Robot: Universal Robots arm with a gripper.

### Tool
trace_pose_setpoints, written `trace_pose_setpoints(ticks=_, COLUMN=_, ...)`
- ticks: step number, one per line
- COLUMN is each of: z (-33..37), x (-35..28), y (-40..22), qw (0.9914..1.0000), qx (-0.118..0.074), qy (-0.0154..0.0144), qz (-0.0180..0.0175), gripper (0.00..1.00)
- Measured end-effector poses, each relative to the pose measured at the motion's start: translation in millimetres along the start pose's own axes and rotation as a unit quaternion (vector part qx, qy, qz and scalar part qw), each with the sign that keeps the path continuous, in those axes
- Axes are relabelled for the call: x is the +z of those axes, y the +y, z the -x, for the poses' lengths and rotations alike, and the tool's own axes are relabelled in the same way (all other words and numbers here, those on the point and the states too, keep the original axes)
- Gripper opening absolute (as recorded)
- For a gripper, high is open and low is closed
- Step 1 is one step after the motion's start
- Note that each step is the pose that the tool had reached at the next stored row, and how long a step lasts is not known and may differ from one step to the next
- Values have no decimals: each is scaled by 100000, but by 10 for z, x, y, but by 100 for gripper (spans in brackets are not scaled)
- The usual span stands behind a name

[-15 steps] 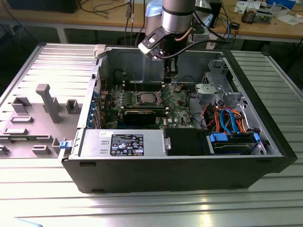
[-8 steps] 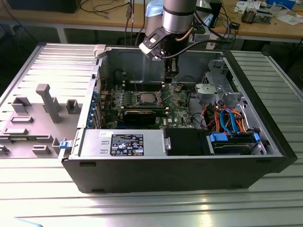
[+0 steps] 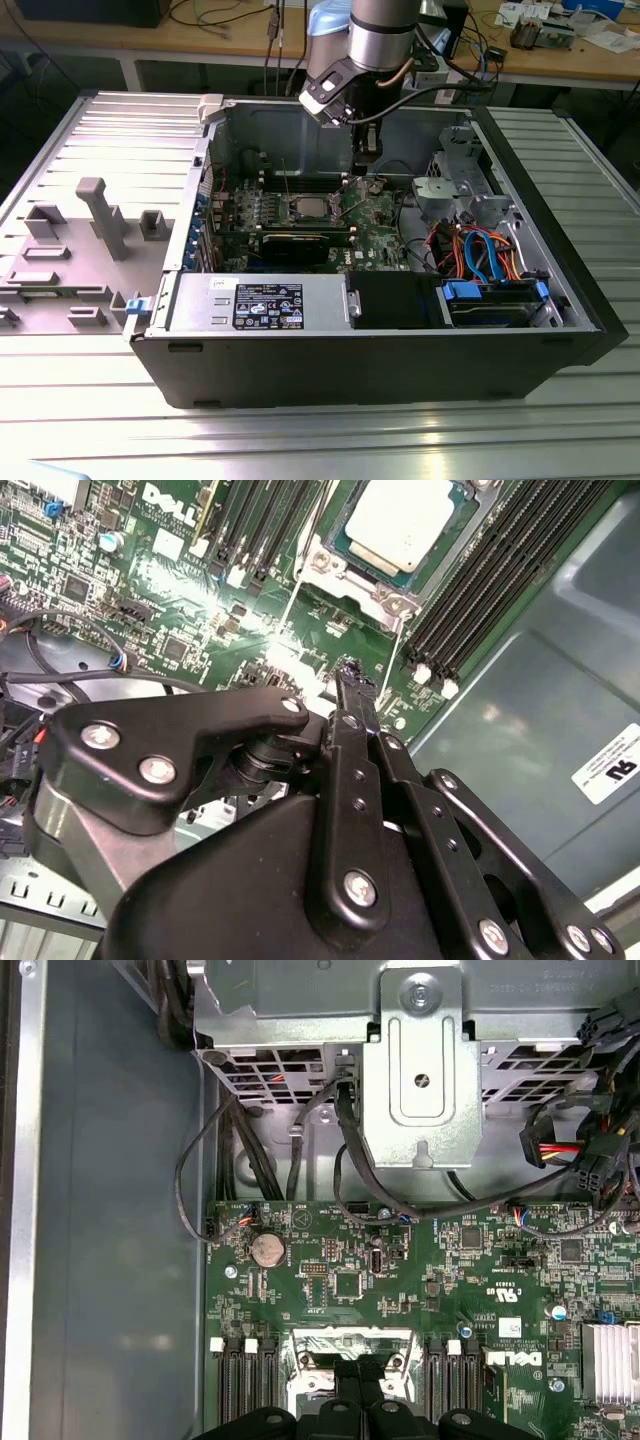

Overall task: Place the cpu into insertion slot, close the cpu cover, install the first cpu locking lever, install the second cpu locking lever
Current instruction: 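Close the cpu cover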

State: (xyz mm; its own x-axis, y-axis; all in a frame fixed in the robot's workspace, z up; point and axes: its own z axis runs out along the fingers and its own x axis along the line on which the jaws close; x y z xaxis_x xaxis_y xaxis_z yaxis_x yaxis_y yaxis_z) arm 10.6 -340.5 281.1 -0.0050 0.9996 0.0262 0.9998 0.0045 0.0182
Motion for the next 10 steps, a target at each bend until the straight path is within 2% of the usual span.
trace_pose_setpoints(ticks=10, z=-1, x=2, y=93, qw=100000, qx=-5, qy=1, qz=-7, gripper=11)
